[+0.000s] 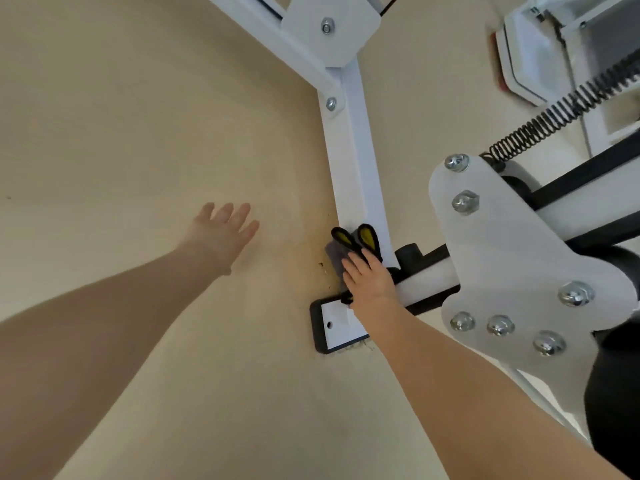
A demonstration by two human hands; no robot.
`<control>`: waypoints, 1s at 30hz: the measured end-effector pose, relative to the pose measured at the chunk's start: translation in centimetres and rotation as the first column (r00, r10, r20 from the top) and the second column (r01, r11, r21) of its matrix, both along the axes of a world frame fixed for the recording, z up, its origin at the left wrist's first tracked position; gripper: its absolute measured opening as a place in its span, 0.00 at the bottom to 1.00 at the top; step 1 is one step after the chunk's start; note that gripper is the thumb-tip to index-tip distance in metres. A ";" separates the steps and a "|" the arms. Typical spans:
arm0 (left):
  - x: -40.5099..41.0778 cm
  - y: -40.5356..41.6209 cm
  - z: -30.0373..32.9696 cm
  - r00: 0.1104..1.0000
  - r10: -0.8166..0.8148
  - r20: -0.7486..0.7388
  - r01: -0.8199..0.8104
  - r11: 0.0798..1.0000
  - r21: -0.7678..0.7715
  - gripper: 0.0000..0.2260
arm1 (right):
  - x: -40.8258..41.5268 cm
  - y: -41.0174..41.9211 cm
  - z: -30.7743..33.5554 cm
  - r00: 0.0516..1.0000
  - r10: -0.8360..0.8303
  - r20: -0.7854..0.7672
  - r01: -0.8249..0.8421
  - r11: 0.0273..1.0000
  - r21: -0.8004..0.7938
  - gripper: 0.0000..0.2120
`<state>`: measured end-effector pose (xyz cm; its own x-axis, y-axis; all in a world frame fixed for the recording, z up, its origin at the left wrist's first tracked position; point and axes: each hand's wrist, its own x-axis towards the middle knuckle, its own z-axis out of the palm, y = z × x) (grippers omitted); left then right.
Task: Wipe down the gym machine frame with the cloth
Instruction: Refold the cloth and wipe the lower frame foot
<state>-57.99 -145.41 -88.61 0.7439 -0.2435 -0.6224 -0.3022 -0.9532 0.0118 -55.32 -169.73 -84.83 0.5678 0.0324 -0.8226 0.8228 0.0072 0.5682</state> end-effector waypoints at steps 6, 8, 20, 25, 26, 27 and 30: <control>4.0 2.6 -2.0 0.984 0.176 -0.022 -0.175 0.984 0.045 0.52 | 8.3 4.1 -0.9 0.931 0.090 0.354 -0.157 0.973 0.167 0.24; 4.6 2.8 -2.4 0.986 0.166 -0.027 -0.165 0.986 0.027 0.55 | 11.7 6.5 0.2 0.962 -0.062 0.264 -0.015 0.960 0.278 0.26; 4.7 4.3 -3.0 0.984 0.175 -0.034 -0.178 0.978 -0.111 0.55 | 12.5 6.3 -1.1 0.994 0.020 0.104 -0.052 0.947 0.316 0.24; 4.8 4.2 -3.4 0.985 0.172 -0.025 -0.173 0.978 -0.116 0.56 | 17.9 9.3 -0.1 0.976 -0.082 0.204 -0.007 0.916 0.401 0.22; 4.8 4.1 -3.3 0.984 0.173 -0.030 -0.176 0.978 -0.112 0.55 | 17.9 9.3 0.0 0.974 -0.109 0.200 0.013 0.905 0.426 0.22; 4.8 4.1 -3.2 0.983 0.176 -0.041 -0.180 0.978 -0.108 0.56 | 17.4 9.1 0.1 0.972 -0.139 0.188 0.040 0.892 0.451 0.22; 4.7 3.9 -2.9 0.981 0.187 -0.050 -0.191 0.978 -0.084 0.56 | 13.5 7.1 0.3 0.972 -0.190 0.139 0.099 0.864 0.493 0.21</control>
